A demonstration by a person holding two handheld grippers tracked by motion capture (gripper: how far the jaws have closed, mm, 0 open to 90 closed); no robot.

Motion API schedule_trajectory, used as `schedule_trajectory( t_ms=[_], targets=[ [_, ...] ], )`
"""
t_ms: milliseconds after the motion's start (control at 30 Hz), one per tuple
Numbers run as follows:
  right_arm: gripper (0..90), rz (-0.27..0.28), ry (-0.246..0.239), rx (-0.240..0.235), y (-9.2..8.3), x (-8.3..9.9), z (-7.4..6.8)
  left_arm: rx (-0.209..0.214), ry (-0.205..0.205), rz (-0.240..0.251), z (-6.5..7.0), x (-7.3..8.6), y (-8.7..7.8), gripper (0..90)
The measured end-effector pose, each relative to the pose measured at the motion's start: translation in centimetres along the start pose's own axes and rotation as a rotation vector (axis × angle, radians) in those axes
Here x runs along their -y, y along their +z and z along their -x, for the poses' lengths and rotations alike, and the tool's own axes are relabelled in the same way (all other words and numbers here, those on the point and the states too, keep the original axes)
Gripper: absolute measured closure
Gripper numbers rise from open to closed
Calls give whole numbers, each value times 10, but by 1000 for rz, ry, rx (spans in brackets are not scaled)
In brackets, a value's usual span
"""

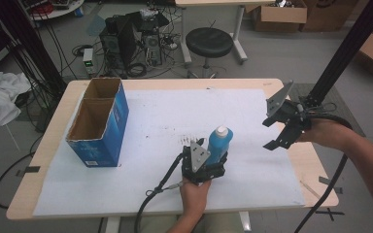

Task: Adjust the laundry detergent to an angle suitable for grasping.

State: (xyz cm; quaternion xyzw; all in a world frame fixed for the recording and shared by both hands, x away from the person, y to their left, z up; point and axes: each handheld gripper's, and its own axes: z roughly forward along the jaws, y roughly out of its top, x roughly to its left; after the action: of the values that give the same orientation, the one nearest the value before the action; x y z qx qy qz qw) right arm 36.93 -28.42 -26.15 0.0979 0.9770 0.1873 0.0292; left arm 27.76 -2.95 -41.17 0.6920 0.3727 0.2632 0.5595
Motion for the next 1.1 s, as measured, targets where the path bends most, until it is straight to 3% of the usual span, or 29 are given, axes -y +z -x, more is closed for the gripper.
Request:
schedule_trajectory(
  t_ms=[667, 1100],
  targets=[
    [182, 2, 2, -6, 1, 0, 2, 25, 22, -9, 1, -3, 21, 175],
    [182, 2, 4, -6, 2, 1, 3, 46, 28, -6, 0, -3, 22, 238]
  ],
)
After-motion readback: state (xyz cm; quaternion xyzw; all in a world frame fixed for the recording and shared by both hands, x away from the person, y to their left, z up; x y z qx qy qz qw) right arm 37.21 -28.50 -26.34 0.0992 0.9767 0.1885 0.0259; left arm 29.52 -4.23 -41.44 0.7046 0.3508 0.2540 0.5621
